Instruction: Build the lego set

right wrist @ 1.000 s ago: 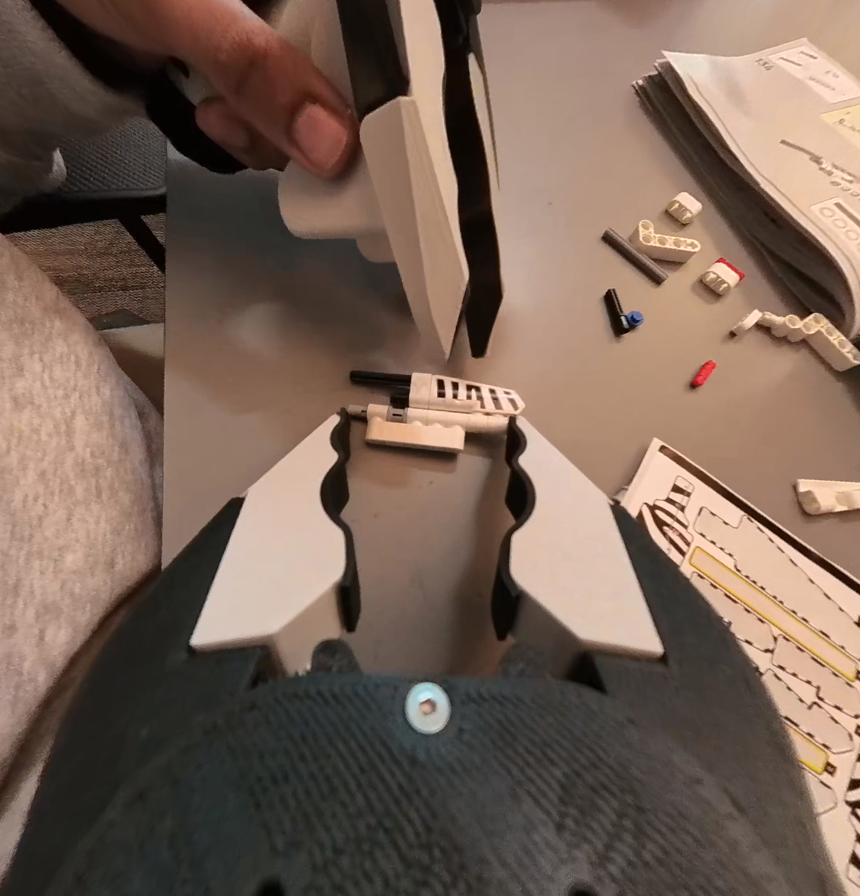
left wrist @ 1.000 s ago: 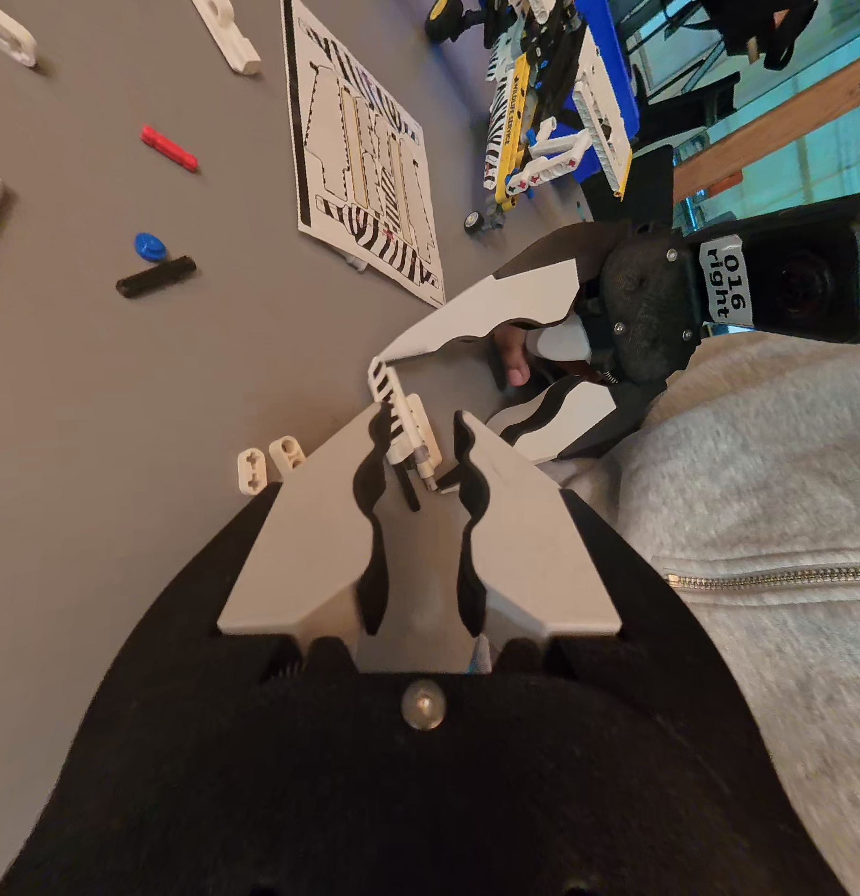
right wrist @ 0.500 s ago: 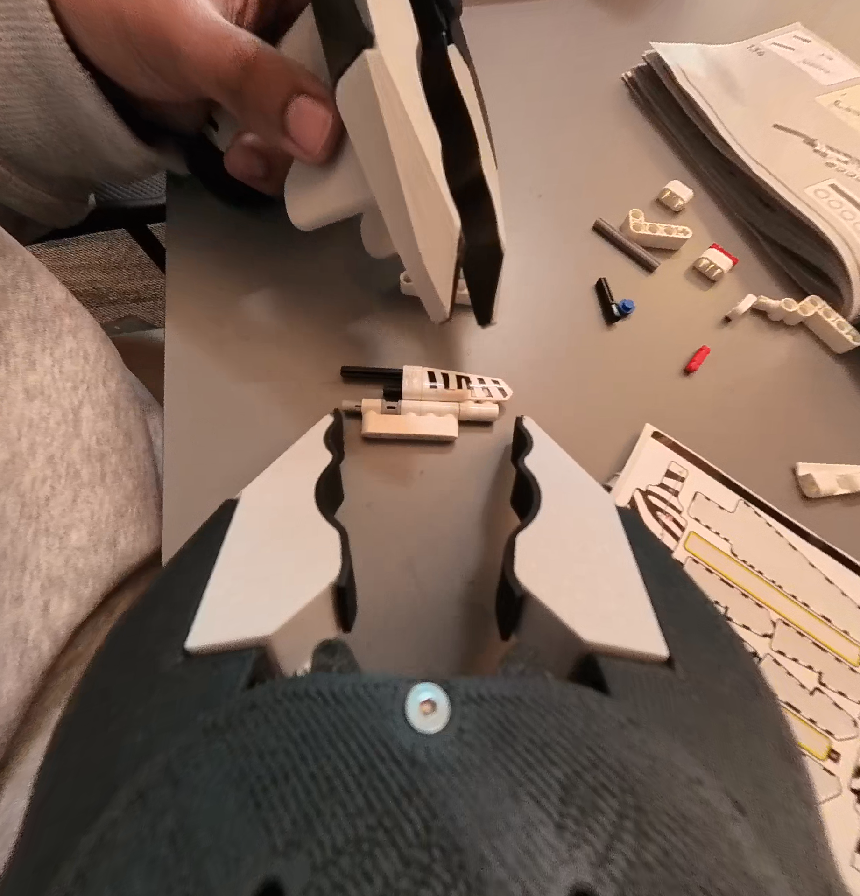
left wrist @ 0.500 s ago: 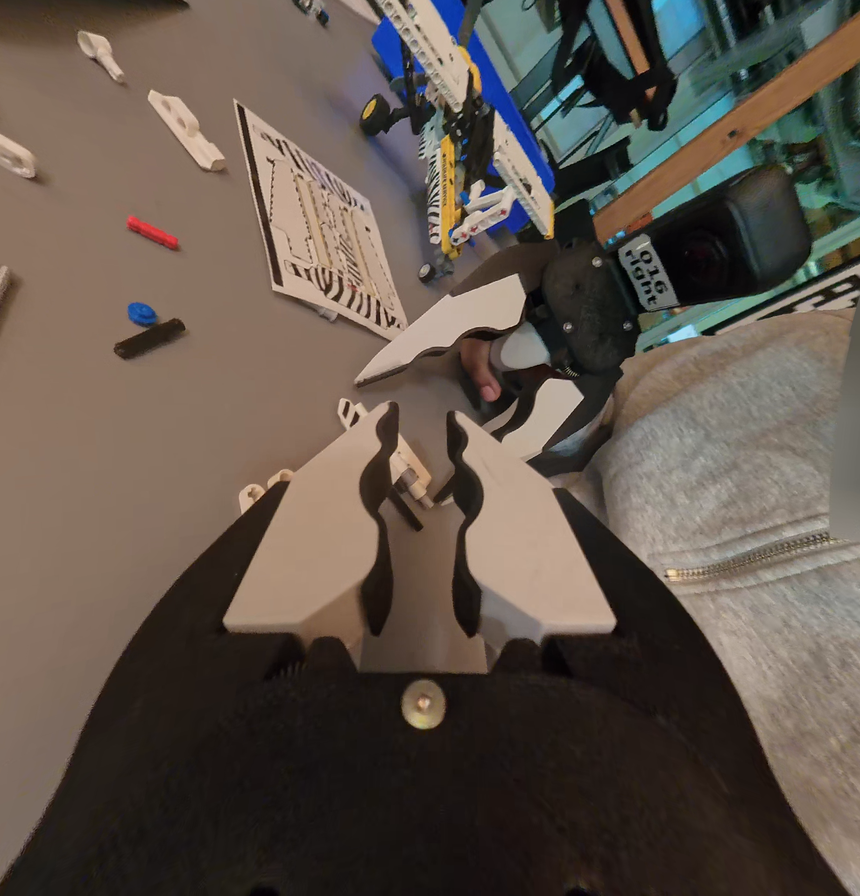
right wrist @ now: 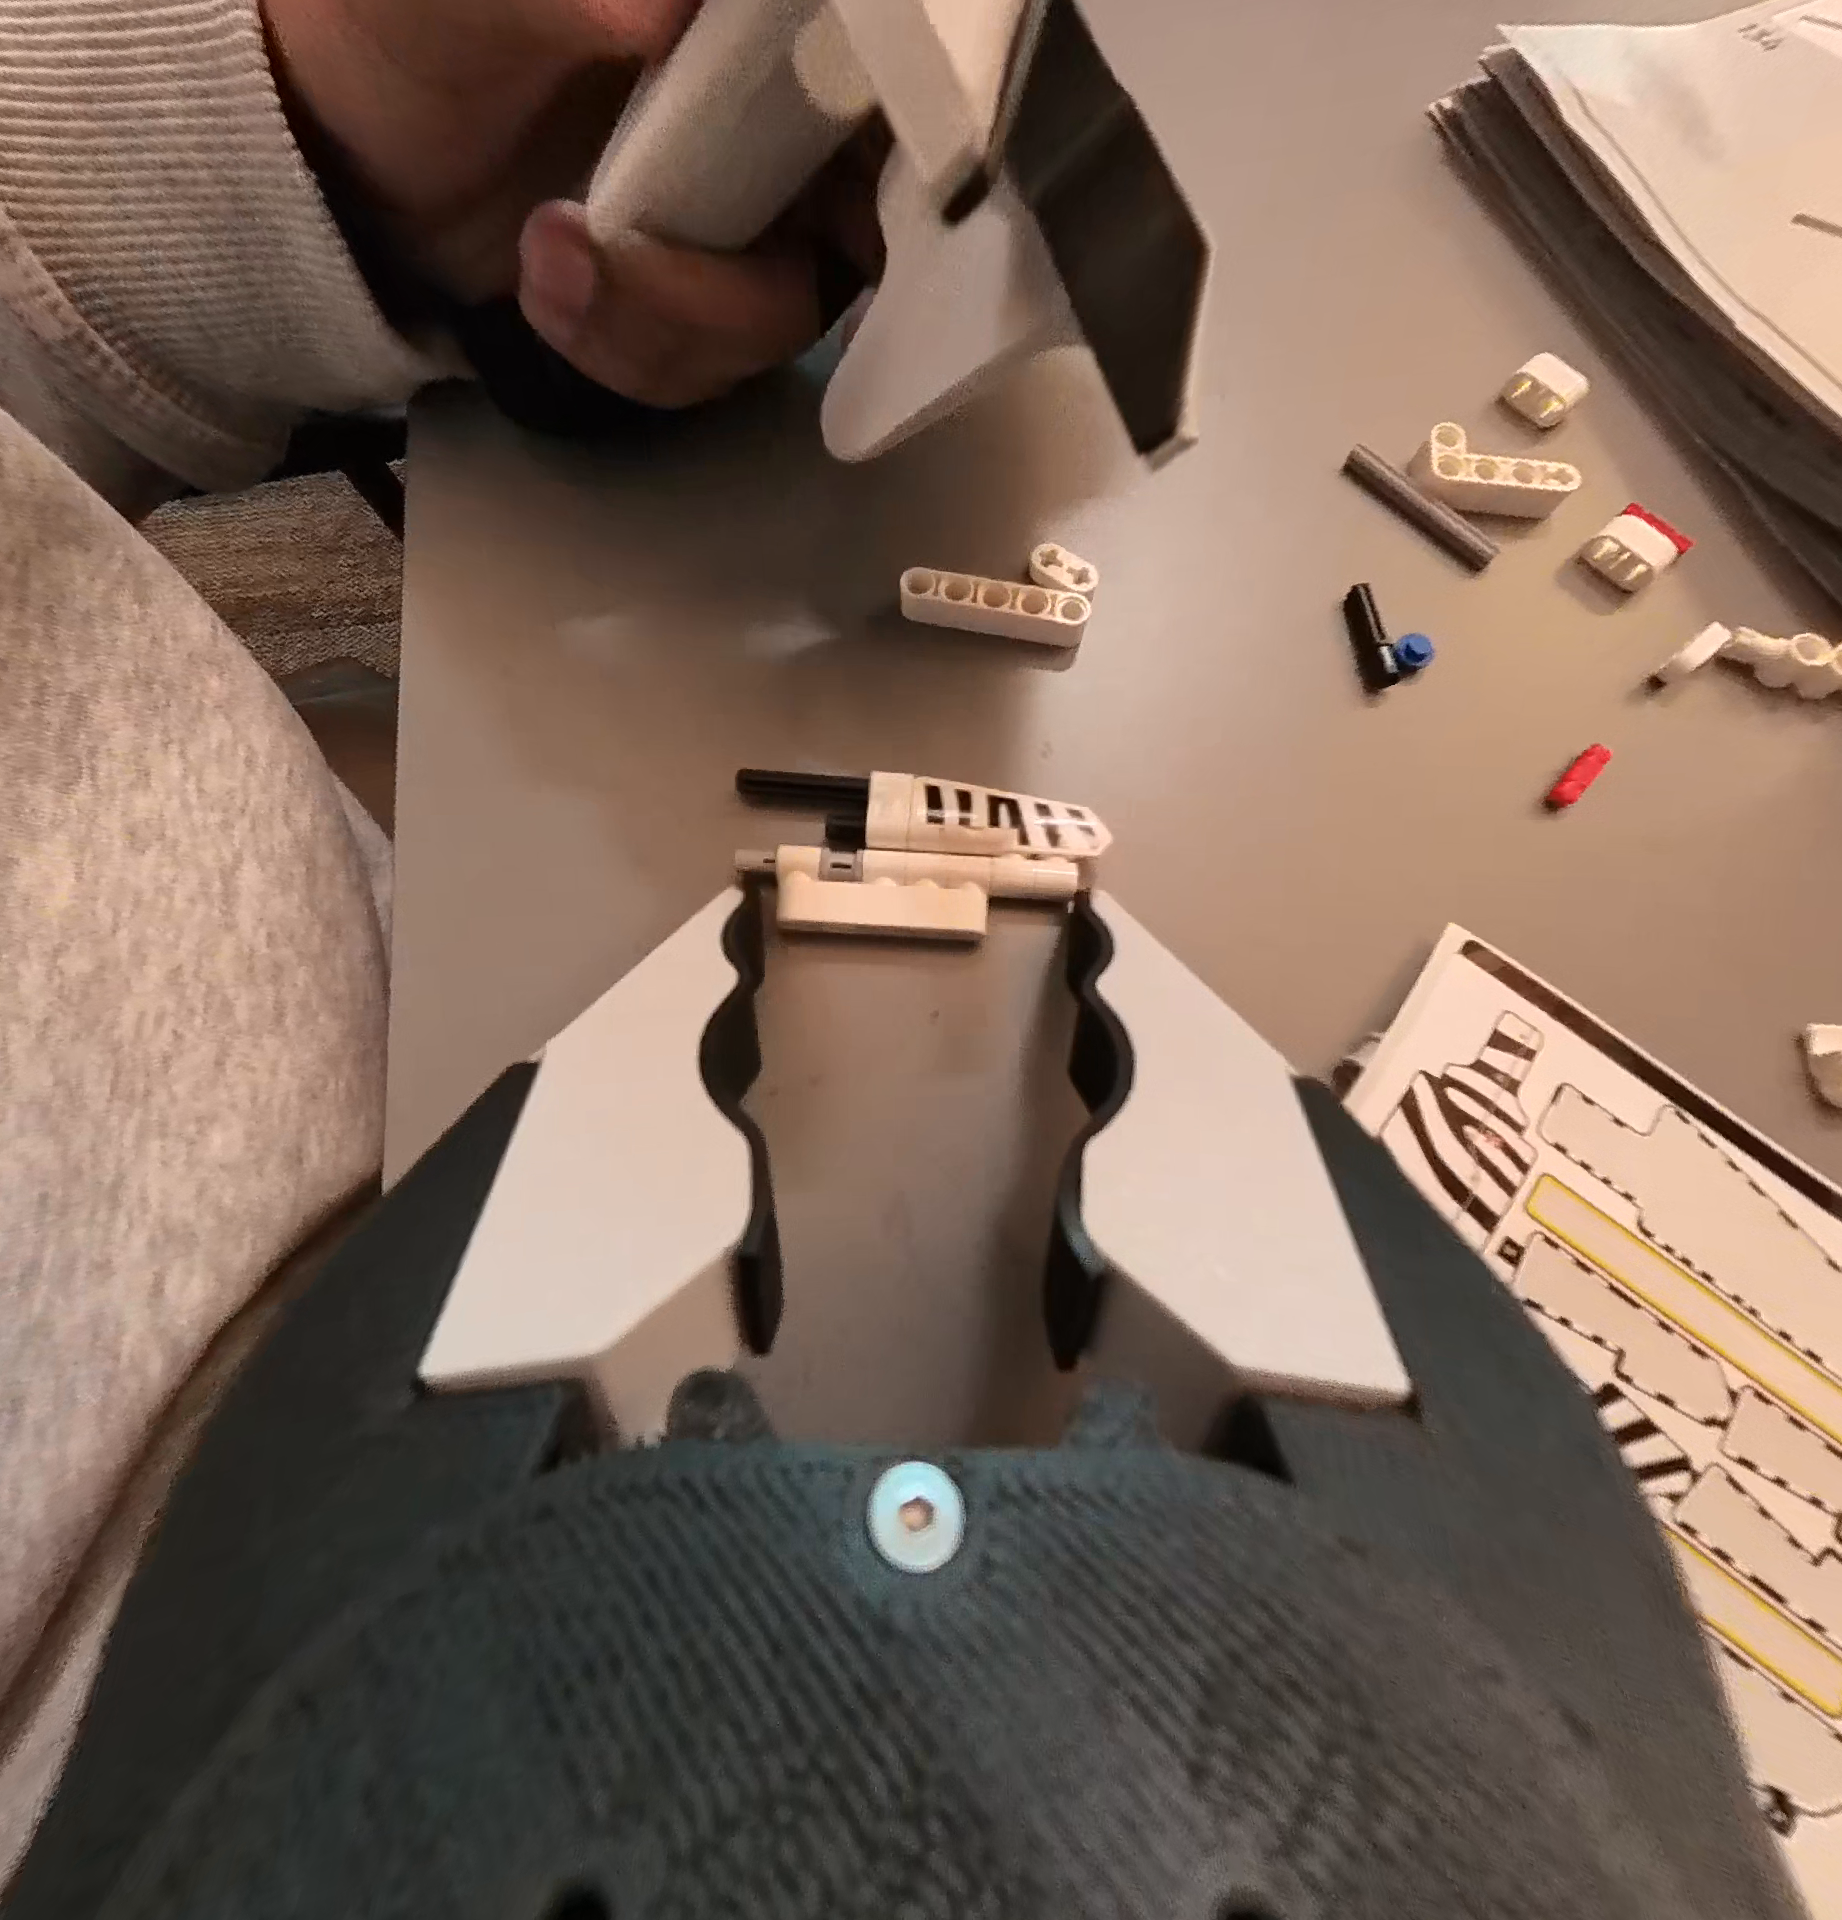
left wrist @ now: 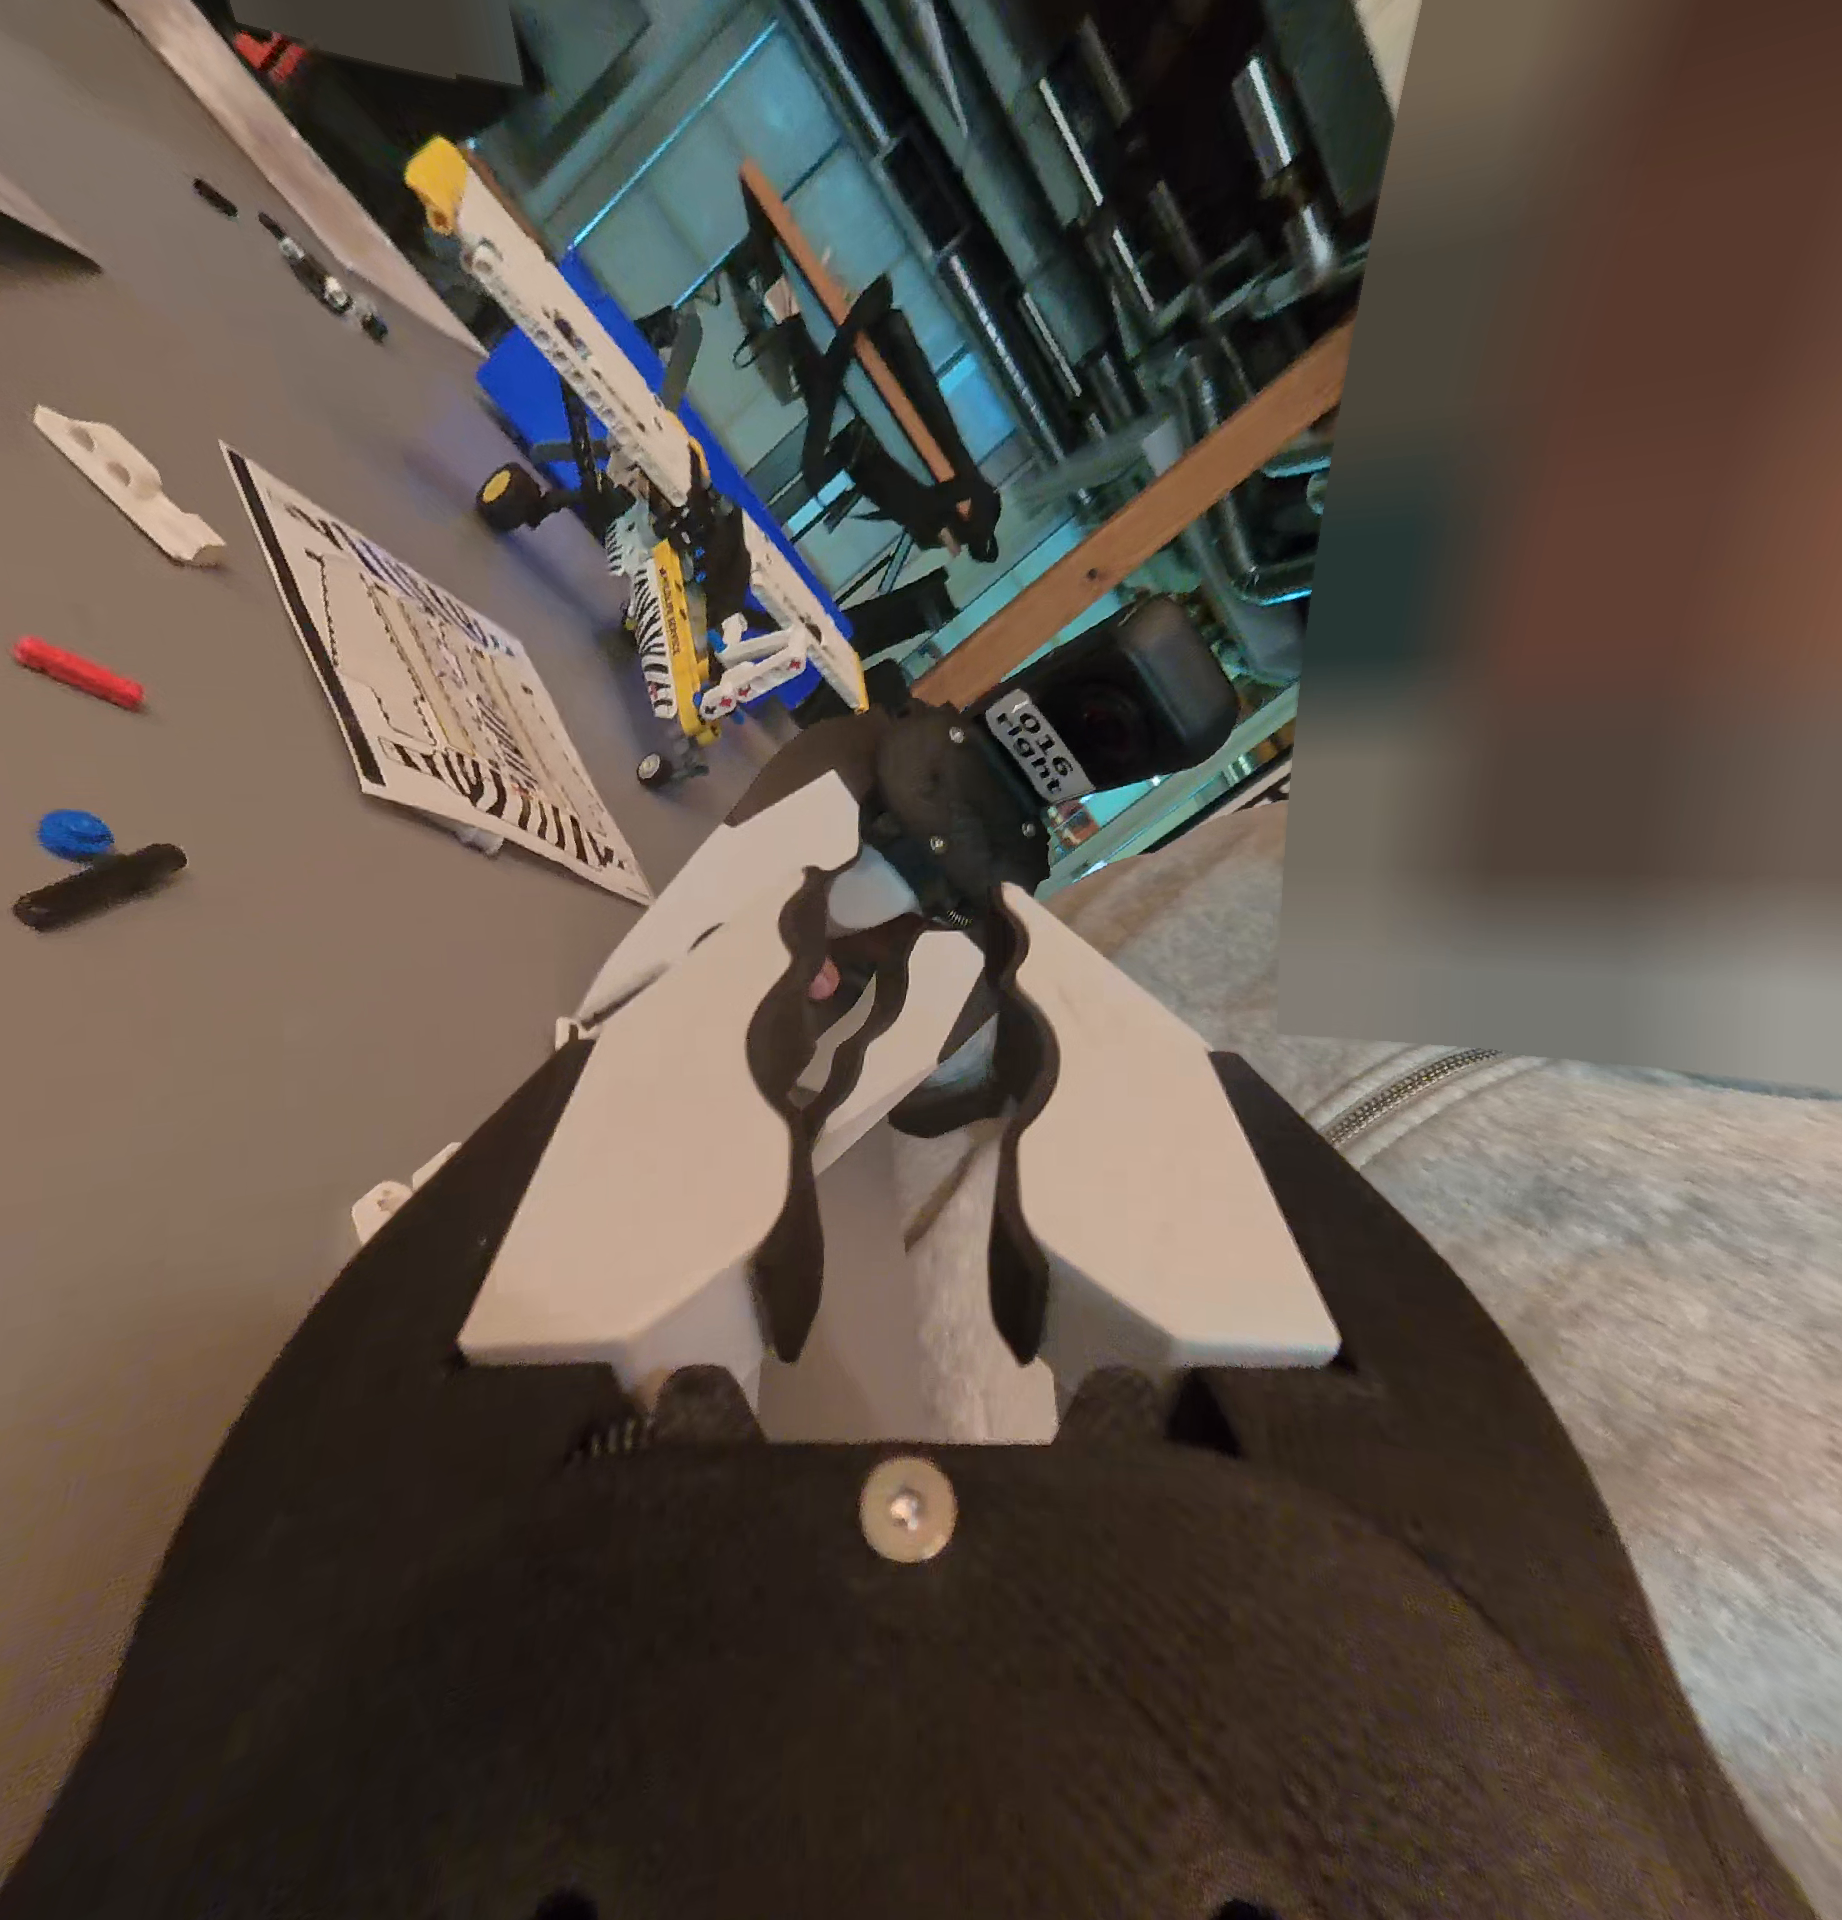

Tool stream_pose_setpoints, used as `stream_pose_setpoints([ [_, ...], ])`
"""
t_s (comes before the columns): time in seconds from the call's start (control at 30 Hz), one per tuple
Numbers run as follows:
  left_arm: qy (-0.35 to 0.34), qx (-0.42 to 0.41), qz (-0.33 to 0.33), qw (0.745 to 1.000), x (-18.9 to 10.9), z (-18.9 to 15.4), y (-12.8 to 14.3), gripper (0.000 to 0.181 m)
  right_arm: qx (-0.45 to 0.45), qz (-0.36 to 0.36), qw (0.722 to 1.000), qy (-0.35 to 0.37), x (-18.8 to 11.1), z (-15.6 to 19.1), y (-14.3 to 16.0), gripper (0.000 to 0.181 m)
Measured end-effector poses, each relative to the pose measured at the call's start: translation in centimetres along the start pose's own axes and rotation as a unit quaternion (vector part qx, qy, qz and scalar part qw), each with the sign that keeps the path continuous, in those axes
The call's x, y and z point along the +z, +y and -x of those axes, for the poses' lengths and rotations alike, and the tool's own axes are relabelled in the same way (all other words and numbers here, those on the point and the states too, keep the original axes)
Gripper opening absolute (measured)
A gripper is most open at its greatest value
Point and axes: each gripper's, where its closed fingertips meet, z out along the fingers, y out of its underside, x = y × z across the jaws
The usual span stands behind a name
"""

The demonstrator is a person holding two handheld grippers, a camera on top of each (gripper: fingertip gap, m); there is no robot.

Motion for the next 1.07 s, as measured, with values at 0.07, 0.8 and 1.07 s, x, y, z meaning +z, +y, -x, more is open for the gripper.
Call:
stream_pose_setpoints([
  [0.07,0.010,-0.006,-0.008,1.000,-0.2,-0.1,-0.2,0.029,-0.001,0.000,1.000,-0.001,0.0,0.0,0.0,0.057],
  [0.8,0.009,0.033,-0.043,0.998,-0.8,-0.7,-1.2,0.026,0.033,-0.228,0.973,-0.011,-5.3,-0.6,-5.3,0.058],
  [1.07,0.013,0.013,-0.054,0.998,-1.1,-0.4,-1.5,0.028,0.060,-0.259,0.964,0.015,-5.5,-1.6,-6.0,0.053],
])
